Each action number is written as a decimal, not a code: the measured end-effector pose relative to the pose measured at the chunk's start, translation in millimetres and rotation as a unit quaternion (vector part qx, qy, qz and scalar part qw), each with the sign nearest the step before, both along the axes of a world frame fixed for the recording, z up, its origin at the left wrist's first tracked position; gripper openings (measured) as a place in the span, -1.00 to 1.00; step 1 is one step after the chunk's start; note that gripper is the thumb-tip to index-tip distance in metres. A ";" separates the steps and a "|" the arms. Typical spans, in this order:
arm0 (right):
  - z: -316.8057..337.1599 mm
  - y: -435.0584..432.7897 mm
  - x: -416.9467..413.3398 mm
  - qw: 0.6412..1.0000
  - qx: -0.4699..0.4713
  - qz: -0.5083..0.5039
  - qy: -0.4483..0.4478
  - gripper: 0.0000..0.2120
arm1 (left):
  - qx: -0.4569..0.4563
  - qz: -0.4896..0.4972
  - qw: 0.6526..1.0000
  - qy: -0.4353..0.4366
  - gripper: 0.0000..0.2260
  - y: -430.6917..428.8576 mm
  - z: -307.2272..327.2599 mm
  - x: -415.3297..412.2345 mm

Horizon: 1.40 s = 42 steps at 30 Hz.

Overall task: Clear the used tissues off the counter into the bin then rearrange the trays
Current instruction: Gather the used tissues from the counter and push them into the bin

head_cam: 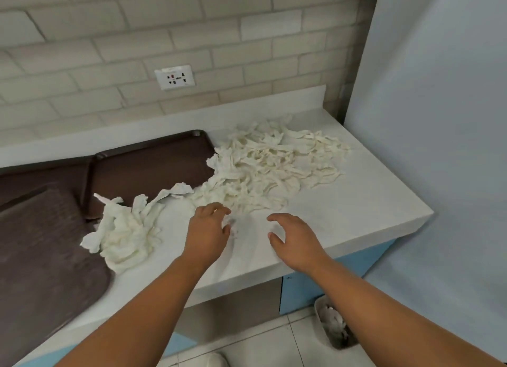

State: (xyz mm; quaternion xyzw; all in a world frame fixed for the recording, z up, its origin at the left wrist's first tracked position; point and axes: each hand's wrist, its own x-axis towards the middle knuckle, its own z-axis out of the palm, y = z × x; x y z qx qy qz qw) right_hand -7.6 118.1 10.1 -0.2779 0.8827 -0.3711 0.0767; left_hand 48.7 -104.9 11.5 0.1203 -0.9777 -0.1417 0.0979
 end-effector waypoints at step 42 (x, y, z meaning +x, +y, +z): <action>36.0 -185.8 -44.8 0.826 -0.340 -0.321 -0.314 -0.73 | 0.223 -0.118 0.964 0.080 -0.93 -130.5 18.9 -68.4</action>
